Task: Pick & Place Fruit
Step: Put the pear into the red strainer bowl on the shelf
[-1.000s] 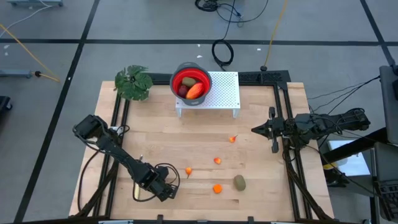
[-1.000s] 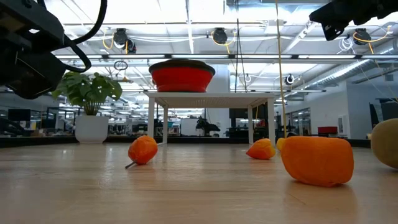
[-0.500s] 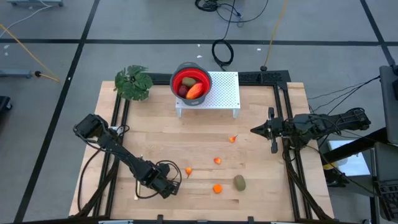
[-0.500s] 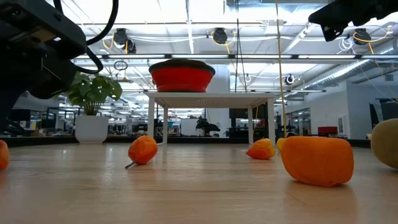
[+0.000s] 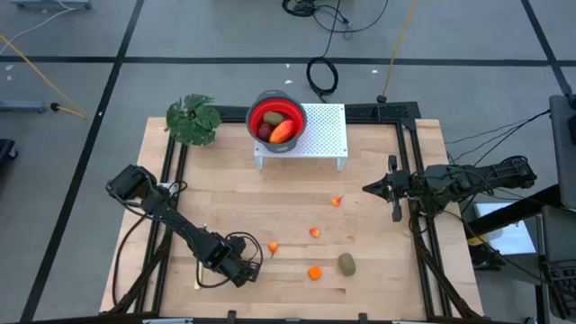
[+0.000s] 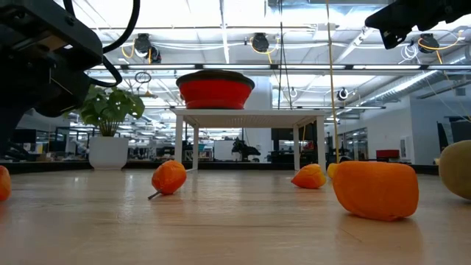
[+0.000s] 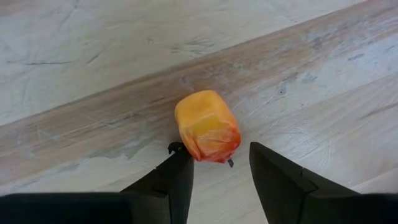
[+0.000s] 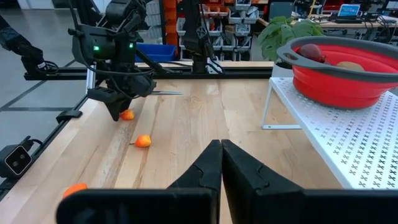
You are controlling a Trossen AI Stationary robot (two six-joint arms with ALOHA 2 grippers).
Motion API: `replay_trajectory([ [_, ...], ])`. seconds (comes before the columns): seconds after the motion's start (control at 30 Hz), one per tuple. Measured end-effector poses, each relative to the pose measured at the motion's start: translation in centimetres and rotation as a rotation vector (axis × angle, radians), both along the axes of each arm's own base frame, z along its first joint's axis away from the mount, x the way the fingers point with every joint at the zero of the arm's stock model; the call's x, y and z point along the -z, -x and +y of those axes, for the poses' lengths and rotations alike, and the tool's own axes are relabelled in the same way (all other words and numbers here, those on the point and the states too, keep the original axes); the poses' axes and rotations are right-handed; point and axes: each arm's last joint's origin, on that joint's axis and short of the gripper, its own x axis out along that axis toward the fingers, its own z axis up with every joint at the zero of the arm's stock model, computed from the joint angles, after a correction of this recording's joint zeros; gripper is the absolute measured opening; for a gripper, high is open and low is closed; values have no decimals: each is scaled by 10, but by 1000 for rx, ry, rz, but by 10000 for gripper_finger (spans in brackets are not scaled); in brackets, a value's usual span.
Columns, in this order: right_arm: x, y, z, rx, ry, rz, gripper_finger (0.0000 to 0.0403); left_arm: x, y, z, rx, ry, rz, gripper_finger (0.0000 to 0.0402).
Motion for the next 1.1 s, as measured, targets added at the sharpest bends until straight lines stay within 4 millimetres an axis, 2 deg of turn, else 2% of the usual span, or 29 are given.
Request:
replay_trajectory([
  [0.47,0,0,0,0,1,0,4,-5,3,5,-5,-40,7,159],
  [0.67,0,0,0,0,0,-2,4,-15,10,13,-2,-110,6,131],
  [1.1,0,0,0,0,-2,-5,4,-16,8,14,25,-107,-7,94],
])
